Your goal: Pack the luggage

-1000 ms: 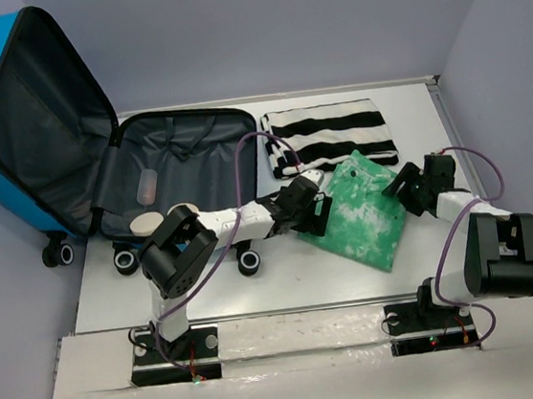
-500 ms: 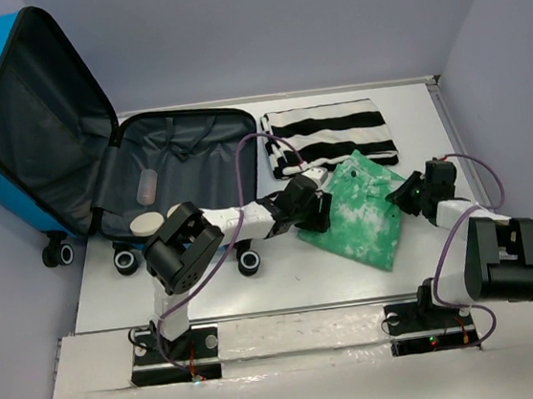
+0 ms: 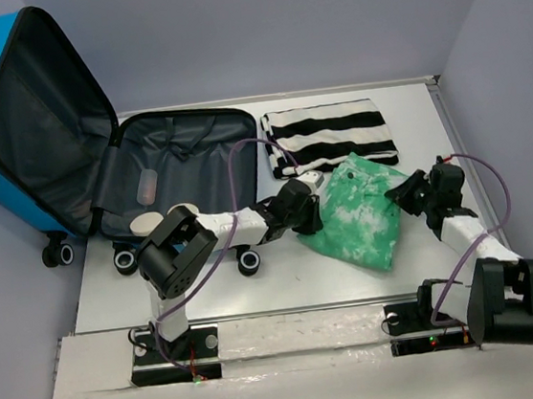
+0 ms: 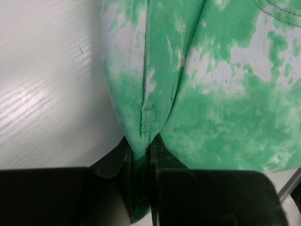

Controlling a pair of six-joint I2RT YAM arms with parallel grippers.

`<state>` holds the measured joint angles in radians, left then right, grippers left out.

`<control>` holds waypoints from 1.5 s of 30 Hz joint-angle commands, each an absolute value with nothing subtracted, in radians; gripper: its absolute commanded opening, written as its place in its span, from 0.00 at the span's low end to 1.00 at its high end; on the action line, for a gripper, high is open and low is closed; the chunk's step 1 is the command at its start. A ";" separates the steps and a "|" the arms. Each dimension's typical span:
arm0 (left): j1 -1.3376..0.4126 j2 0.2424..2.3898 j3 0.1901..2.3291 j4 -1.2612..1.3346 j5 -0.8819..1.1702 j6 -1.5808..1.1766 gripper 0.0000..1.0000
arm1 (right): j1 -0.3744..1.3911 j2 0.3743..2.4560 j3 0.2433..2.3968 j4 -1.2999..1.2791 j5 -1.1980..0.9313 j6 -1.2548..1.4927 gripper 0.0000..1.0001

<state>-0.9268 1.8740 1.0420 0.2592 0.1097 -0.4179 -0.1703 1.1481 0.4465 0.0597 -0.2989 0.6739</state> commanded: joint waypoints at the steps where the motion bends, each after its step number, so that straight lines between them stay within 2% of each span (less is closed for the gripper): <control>1: -0.937 1.732 1.019 0.229 0.140 -0.422 0.06 | -0.167 1.028 0.468 0.045 -0.373 0.663 0.07; 5: -0.940 1.608 1.025 0.209 0.143 -0.423 0.06 | -0.167 0.893 0.491 -0.053 -0.413 0.673 0.07; 10: -0.943 1.520 1.058 0.175 0.140 -0.423 0.06 | -0.134 0.830 0.574 -0.126 -0.422 0.675 0.07; 14: -0.933 1.457 1.121 0.095 0.089 -0.400 0.06 | -0.031 0.862 0.676 -0.123 -0.399 0.701 0.07; 15: -0.917 1.424 1.140 0.063 0.078 -0.393 0.06 | 0.041 0.876 0.725 -0.114 -0.364 0.710 0.07; 18: -0.870 1.368 1.154 0.002 0.040 -0.384 0.06 | 0.159 0.972 0.811 -0.060 -0.308 0.730 0.07; 22: -0.706 1.243 1.175 -0.116 -0.029 -0.365 0.06 | 0.361 1.178 1.037 -0.011 -0.253 0.721 0.07; 26: -0.493 1.152 1.236 -0.274 -0.101 -0.298 0.06 | 0.466 1.411 1.251 0.064 -0.256 0.716 0.07; 30: -0.226 1.120 1.250 -0.333 -0.051 -0.233 0.06 | 0.552 1.668 1.507 0.051 -0.290 0.704 0.07; 33: -0.144 1.115 1.227 -0.342 -0.096 -0.230 0.06 | 0.598 1.879 1.740 -0.033 -0.327 0.681 0.07; 34: -0.137 1.118 1.210 -0.344 -0.150 -0.236 0.17 | 0.607 1.981 1.800 -0.096 -0.333 0.673 0.09; 35: -0.120 1.120 1.206 -0.353 -0.188 -0.239 0.25 | 0.607 2.035 1.859 -0.130 -0.345 0.663 0.16; 36: -0.089 1.124 1.191 -0.368 -0.227 -0.248 0.38 | 0.621 2.086 1.988 -0.182 -0.354 0.622 0.43; 37: -0.077 1.124 1.183 -0.371 -0.245 -0.255 0.82 | 0.621 2.138 2.065 -0.249 -0.359 0.592 0.55; 38: -0.068 1.120 1.174 -0.374 -0.248 -0.258 0.99 | 0.621 2.188 2.139 -0.331 -0.356 0.568 0.65; 39: -0.061 1.115 1.169 -0.377 -0.244 -0.265 0.99 | 0.621 2.247 2.217 -0.427 -0.345 0.519 0.80; 41: -0.051 1.098 1.149 -0.376 -0.251 -0.276 0.99 | 0.621 2.241 2.214 -0.459 -0.272 0.464 0.96; 45: -0.051 1.046 1.141 -0.353 -0.233 -0.281 0.99 | 0.598 2.197 2.166 -0.457 -0.207 0.408 0.97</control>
